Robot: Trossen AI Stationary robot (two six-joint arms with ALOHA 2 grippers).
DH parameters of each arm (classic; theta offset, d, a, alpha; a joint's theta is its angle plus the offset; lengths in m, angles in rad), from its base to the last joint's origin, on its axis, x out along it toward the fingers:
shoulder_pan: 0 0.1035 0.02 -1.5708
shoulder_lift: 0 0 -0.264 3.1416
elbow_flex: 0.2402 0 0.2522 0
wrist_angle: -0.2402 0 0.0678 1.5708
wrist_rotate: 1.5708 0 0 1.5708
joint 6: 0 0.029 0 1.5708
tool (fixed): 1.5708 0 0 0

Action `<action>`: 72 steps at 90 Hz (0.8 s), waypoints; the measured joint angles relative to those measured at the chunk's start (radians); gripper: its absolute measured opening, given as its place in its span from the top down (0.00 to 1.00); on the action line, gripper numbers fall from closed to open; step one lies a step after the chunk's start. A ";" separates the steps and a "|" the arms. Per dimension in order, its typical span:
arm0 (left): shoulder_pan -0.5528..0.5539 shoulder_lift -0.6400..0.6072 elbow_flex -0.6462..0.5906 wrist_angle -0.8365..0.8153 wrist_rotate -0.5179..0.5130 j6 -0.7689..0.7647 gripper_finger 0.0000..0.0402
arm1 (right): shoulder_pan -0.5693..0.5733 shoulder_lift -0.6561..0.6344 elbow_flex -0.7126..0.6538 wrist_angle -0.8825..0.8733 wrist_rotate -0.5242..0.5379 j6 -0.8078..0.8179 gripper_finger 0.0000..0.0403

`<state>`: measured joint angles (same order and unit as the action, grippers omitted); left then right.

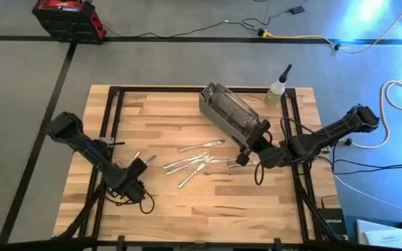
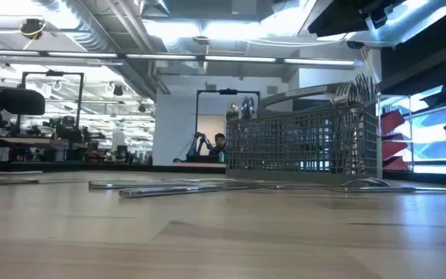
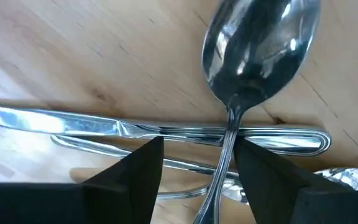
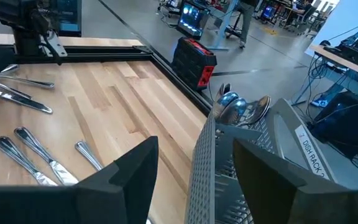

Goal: Sort silverware
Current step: Put the silver spoon into the gray silverware organizer

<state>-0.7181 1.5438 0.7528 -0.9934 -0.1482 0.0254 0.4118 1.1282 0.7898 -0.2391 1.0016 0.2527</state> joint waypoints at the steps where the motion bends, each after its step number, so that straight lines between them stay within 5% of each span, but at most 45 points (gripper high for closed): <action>1: 0.000 0.000 -0.002 0.000 0.000 0.000 0.54 | 0.000 0.000 0.000 -0.001 0.000 0.000 0.53; 16: 0.000 0.001 -0.005 0.001 0.006 -0.002 0.58 | 0.000 0.000 0.000 -0.003 0.000 0.000 0.53; 58: 0.026 0.003 -0.008 0.005 0.048 0.005 0.96 | 0.000 0.000 0.000 -0.003 0.000 0.000 0.53; 72: 0.052 0.005 0.000 0.006 0.036 -0.020 0.99 | 0.000 0.000 0.000 -0.003 0.000 0.000 0.53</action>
<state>-0.6661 1.5485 0.7528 -0.9872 -0.1119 0.0049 0.4118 1.1282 0.7898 -0.2417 1.0016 0.2525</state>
